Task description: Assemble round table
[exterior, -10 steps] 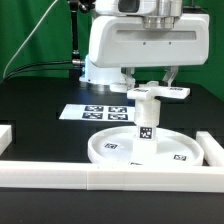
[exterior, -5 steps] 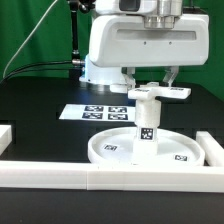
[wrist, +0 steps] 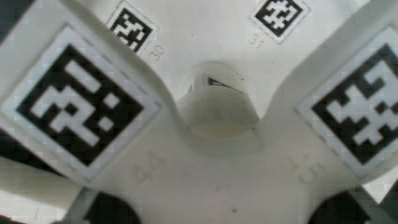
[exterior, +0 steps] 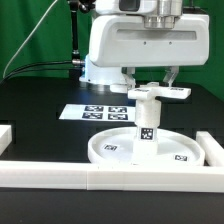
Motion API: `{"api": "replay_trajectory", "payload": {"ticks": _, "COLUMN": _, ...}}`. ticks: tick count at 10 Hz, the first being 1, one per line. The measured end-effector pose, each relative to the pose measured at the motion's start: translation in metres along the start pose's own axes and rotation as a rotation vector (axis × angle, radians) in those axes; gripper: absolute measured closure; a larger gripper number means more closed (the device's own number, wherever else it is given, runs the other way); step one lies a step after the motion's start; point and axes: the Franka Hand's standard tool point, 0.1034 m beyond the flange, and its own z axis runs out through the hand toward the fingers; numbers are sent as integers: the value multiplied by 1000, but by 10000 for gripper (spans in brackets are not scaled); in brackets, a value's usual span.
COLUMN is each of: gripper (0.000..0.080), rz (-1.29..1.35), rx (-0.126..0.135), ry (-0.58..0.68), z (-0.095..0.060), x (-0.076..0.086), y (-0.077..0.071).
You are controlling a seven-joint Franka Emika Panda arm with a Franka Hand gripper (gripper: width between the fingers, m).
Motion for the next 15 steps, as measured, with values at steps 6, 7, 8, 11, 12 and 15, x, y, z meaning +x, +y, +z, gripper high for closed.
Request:
{"api": "replay_trajectory", "payload": {"ticks": 6, "gripper": 354, "rz": 434, "rx": 11, "ry": 17, "z": 0, "x": -4, "y": -4}}
{"api": "replay_trajectory", "payload": {"ticks": 7, "gripper": 354, "rz": 545, "rx": 15, "ry": 34, "z": -1, "x": -5, "y": -7}}
{"api": "replay_trajectory", "payload": {"ticks": 8, "gripper": 354, "rz": 686, "rx": 17, "ry": 70, "z": -1, "x": -8, "y": -9}}
{"api": "replay_trajectory", "payload": {"ticks": 11, "gripper": 354, "rz": 966, "rx": 37, "ry": 114, "z": -2, "x": -12, "y": -10}}
{"api": "replay_trajectory", "payload": {"ticks": 12, "gripper": 354, "rz": 1041, "rx": 54, "ry": 111, "z": -1, "x": -12, "y": -9}}
{"api": "replay_trajectory", "payload": {"ticks": 15, "gripper": 354, "rz": 1263, "rx": 96, "ry": 102, "z": -1, "x": -13, "y": -9}}
